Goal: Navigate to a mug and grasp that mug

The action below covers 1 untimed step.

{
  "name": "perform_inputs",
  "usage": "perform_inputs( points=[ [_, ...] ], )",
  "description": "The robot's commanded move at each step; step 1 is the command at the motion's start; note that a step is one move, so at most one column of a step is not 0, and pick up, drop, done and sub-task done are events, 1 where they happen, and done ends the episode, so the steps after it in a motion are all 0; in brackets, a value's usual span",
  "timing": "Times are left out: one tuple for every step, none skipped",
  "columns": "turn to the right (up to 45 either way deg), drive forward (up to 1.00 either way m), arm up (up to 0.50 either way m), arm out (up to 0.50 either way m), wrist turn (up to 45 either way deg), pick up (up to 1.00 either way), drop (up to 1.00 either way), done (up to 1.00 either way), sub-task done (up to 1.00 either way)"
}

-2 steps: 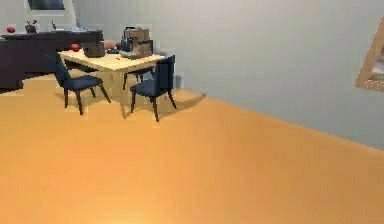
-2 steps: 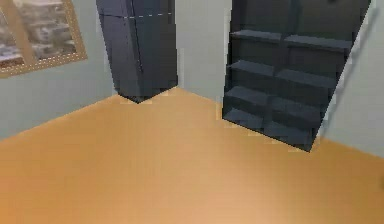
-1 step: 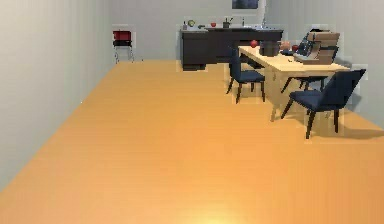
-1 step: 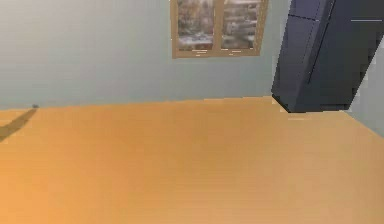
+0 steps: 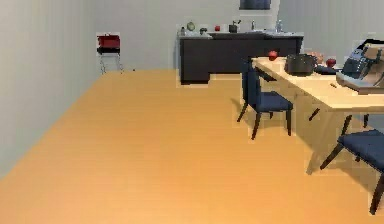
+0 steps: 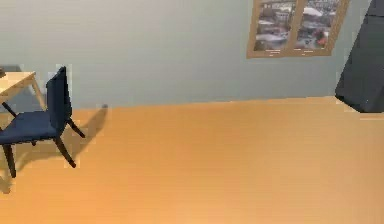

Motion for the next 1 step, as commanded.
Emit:
perform_inputs(
  points=[
    [0.0, 1.0, 0.0, 0.0, 0.0, 0.0, 0.0, 0.0, 0.0]
  ],
)
